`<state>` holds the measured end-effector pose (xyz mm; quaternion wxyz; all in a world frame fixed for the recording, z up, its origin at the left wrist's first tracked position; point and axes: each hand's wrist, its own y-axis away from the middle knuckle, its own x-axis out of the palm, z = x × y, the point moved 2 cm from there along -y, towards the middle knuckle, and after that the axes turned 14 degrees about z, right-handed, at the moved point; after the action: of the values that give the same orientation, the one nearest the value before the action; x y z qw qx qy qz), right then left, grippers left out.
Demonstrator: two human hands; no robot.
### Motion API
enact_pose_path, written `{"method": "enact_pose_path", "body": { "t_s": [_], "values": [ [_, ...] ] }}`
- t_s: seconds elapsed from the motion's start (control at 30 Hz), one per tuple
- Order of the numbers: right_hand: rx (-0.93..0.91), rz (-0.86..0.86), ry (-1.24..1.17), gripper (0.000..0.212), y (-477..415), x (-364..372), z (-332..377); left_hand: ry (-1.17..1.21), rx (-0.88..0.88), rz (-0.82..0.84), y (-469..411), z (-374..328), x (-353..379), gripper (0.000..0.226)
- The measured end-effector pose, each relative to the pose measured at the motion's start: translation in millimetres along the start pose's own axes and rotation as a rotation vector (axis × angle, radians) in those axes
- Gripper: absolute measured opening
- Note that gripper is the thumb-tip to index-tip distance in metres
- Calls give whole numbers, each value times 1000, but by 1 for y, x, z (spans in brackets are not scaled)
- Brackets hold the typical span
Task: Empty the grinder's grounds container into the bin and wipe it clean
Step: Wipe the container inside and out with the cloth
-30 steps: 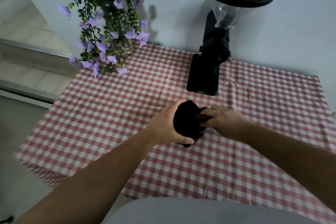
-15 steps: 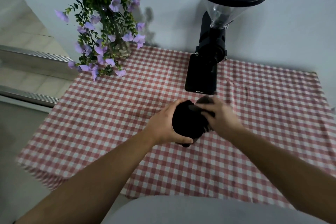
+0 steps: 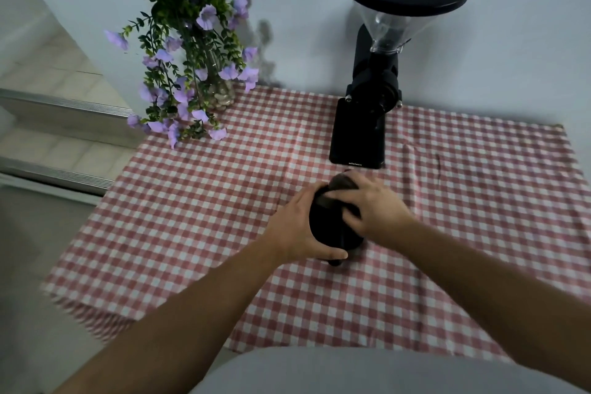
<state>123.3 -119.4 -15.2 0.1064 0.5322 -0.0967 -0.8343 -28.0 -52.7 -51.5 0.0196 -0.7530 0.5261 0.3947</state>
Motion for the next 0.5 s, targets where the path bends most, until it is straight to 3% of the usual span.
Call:
{"method": "enact_pose_path", "body": {
  "t_s": [0.17, 0.37, 0.5],
  "values": [
    [57, -1, -39, 35, 4, 23, 4, 12, 5, -18, 1, 0, 0, 120],
    [-117, 196, -227, 30, 30, -1, -4, 33, 79, -29, 0, 0, -3, 107],
    [21, -64, -340, 28, 21, -17, -20, 62, 71, -36, -1, 3, 1, 110]
  ]
}}
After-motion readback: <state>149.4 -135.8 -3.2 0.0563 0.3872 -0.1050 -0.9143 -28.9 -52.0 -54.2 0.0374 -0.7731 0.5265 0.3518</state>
